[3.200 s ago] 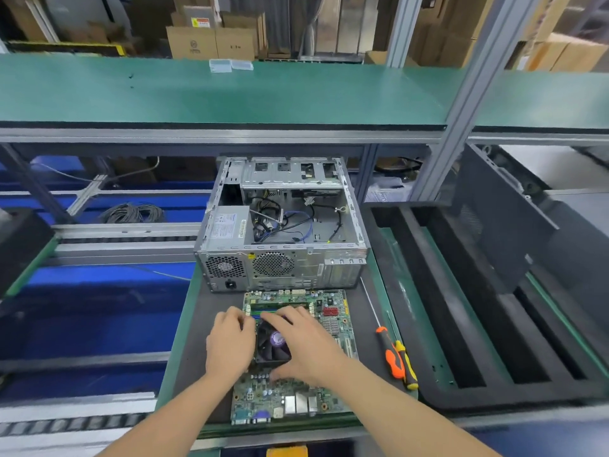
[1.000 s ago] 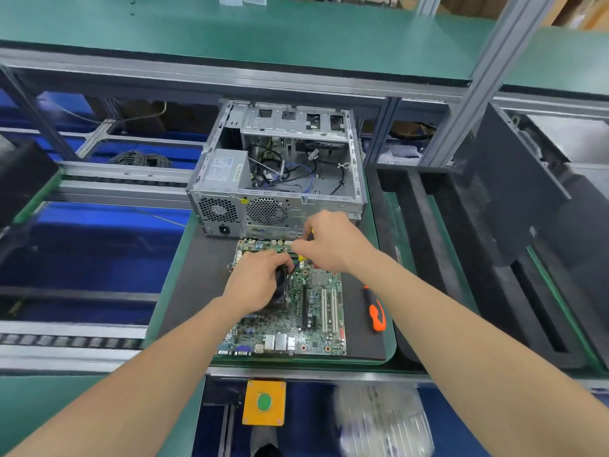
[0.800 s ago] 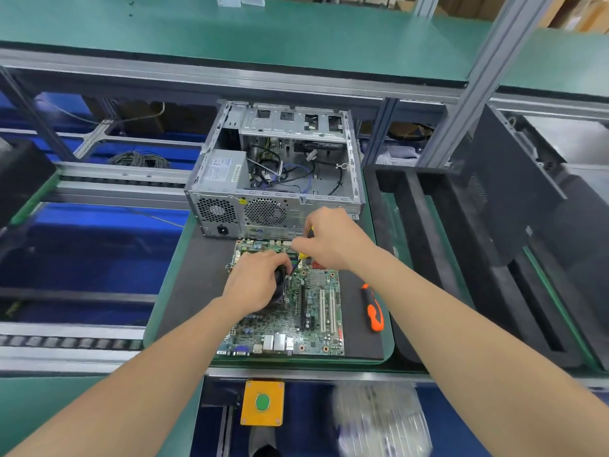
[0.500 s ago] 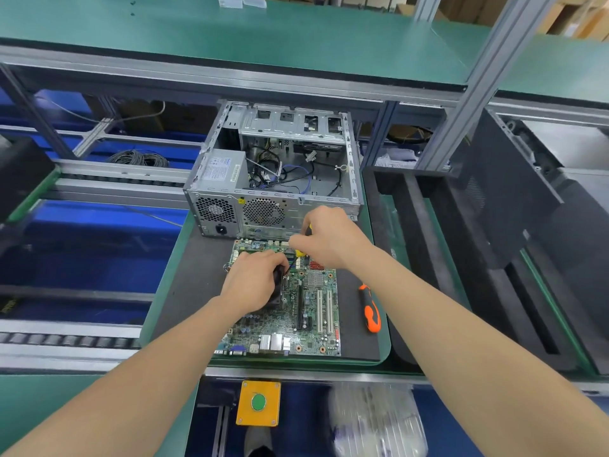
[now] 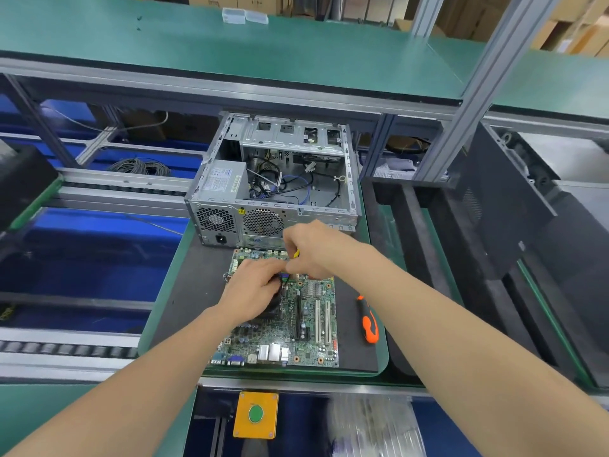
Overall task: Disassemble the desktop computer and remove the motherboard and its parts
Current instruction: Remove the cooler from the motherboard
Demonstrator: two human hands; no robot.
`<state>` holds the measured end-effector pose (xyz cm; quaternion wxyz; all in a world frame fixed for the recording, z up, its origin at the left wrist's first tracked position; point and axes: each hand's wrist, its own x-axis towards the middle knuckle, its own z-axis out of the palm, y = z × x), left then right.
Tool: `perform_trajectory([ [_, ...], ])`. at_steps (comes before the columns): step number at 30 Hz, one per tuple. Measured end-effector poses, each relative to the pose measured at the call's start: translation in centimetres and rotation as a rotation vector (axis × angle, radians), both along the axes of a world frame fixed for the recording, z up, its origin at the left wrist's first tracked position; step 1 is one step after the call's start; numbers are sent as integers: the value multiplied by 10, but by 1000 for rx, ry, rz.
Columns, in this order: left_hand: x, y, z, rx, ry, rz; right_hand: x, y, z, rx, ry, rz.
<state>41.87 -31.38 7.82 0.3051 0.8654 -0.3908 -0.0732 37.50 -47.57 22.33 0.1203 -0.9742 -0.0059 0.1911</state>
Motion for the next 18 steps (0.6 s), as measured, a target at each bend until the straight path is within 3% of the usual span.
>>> perform_trajectory([
  [2,-1,5,5,-151,153,-45,2,9,0,-16,38,11],
  [8,5,-5,0,-71,114,7,13,20,15,-14,166,-103],
  [13,4,-8,-10,-116,124,38,38,28,30,-205,403,-53],
  [16,8,-7,-12,-117,110,47,47,31,20,-268,357,-35],
  [18,9,-7,-14,-107,75,42,51,25,10,-176,277,-111],
])
